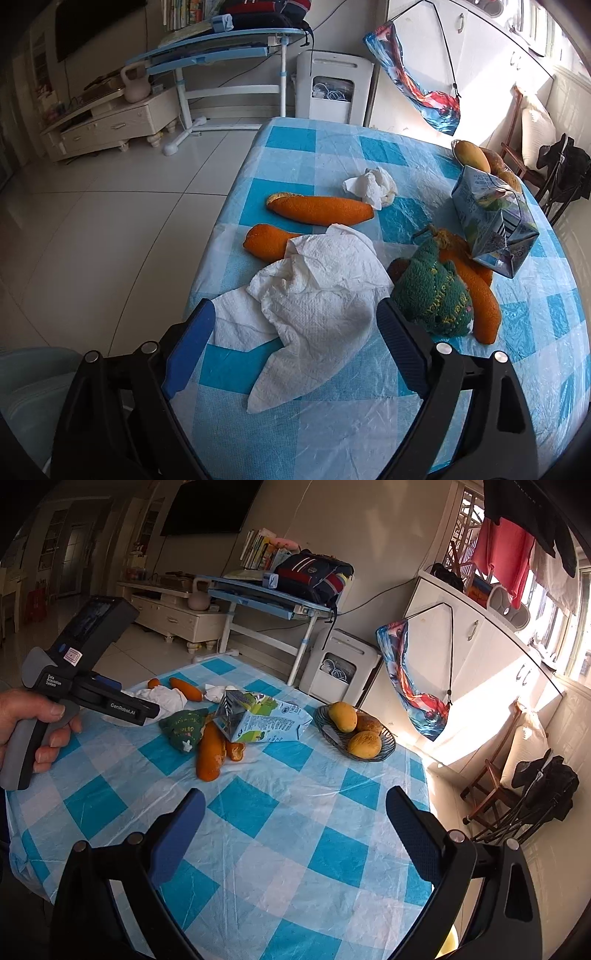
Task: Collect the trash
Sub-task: 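Grasp the large white tissue with the left gripper and lift it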
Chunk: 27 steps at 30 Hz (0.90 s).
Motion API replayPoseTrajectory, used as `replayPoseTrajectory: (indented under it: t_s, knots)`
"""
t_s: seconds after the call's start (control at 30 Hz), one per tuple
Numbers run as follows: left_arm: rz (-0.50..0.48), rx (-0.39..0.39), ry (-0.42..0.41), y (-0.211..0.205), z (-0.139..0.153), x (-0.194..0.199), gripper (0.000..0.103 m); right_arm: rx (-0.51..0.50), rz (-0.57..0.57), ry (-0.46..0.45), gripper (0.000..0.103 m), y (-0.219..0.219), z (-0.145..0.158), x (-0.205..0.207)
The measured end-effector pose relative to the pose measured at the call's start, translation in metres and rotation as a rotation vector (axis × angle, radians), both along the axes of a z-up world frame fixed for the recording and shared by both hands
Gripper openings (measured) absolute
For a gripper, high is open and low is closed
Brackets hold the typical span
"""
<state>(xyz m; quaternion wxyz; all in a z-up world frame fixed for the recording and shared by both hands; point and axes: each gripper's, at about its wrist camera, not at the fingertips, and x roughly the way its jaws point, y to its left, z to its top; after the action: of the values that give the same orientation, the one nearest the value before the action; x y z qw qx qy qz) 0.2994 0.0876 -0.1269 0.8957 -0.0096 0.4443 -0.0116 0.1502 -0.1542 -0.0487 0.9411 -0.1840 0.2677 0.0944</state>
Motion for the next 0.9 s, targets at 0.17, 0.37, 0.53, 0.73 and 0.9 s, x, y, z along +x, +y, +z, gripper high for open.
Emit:
replayPoseTrajectory:
  t_s: [0.17, 0.37, 0.53, 0.73, 0.9]
  knots:
    - [-0.083, -0.040, -0.003, -0.009, -0.003, 0.000, 0.048, 0.005, 0.007, 0.001, 0.094, 0.002, -0.001, 0.000]
    - [-0.143, -0.188, 0.040, -0.002, -0.005, -0.013, 0.007, 0.007, 0.014, -0.005, 0.094, 0.003, 0.000, -0.001]
    - [-0.194, -0.261, 0.021, -0.003, 0.005, -0.040, 0.007, 0.019, 0.012, -0.014, 0.094, 0.002, 0.003, -0.003]
    - [-0.193, -0.250, 0.010, -0.005, 0.006, -0.065, 0.007, 0.016, 0.016, -0.014, 0.094, 0.003, 0.003, -0.003]
    - [-0.207, -0.144, 0.002, -0.024, -0.001, -0.074, 0.009, 0.013, 0.018, -0.010, 0.094, 0.004, 0.002, -0.003]
